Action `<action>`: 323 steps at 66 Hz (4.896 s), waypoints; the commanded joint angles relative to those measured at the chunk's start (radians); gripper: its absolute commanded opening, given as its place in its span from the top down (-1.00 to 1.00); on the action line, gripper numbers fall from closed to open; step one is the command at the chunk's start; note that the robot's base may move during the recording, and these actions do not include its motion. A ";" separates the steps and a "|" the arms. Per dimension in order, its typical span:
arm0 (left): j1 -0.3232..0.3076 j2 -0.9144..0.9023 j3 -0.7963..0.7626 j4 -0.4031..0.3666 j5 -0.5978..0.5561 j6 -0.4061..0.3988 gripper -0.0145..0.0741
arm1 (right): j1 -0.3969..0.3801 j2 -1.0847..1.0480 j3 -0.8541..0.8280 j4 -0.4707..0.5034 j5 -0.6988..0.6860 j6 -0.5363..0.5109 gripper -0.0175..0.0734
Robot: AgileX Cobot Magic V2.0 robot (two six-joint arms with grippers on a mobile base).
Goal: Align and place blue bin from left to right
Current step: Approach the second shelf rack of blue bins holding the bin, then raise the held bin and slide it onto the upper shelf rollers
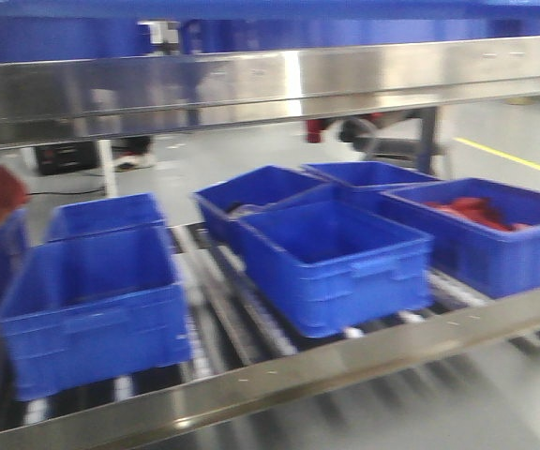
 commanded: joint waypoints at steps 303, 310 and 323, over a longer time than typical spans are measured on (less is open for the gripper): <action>-0.004 0.152 -0.023 0.009 -0.156 0.012 0.92 | -0.014 0.133 -0.010 -0.103 -0.206 -0.012 0.77; -0.004 0.167 -0.023 0.030 -0.167 -0.004 0.92 | -0.016 0.163 -0.010 -0.121 -0.212 -0.012 0.77; -0.004 0.197 -0.023 0.032 -0.163 -0.004 0.92 | -0.027 0.194 -0.010 -0.121 -0.214 -0.012 0.76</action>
